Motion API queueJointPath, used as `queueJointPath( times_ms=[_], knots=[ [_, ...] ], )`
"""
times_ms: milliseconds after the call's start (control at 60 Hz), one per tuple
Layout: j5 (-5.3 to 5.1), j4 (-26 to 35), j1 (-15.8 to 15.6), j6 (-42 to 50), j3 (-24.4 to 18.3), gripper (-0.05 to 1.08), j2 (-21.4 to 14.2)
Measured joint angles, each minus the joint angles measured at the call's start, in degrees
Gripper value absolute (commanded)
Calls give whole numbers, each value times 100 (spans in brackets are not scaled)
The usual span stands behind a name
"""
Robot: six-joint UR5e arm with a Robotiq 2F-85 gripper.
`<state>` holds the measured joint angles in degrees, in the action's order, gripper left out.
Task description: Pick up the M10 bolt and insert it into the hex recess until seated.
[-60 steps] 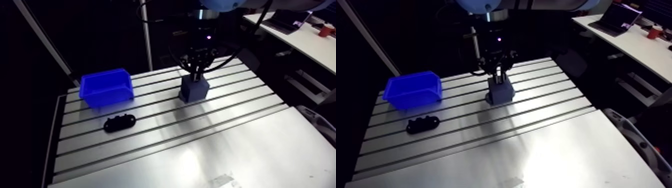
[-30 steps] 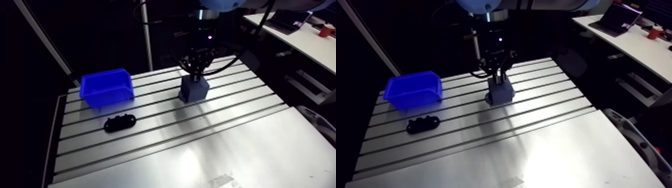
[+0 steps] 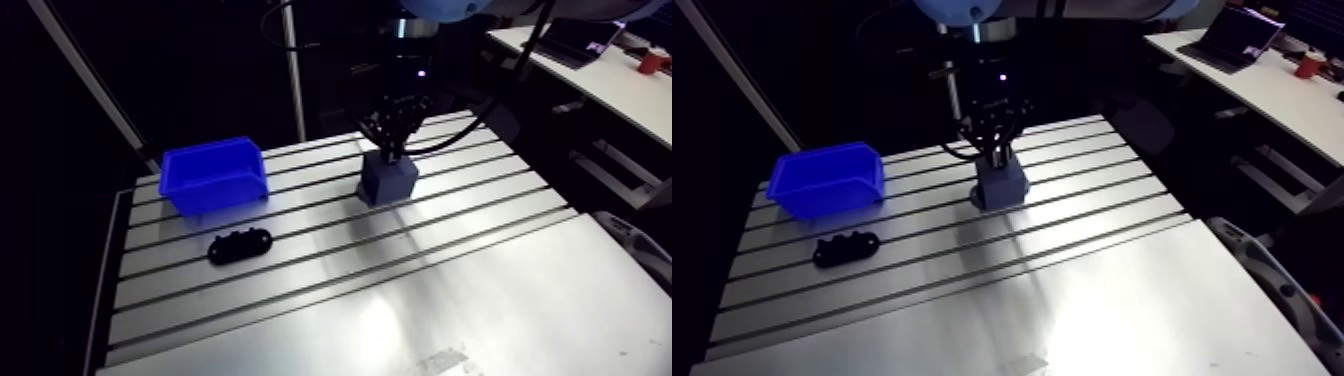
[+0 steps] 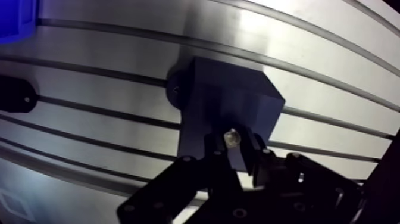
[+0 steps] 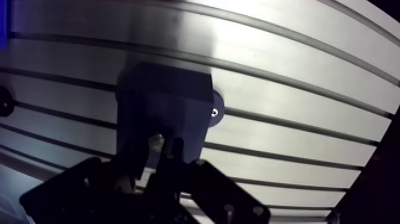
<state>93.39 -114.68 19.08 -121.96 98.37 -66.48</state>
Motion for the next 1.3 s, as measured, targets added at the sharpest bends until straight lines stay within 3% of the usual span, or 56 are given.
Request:
queueJointPath(
  times_ms=[1300],
  knots=[
    [-54,-29,-26,-1110,8,71,-2]
  ],
)
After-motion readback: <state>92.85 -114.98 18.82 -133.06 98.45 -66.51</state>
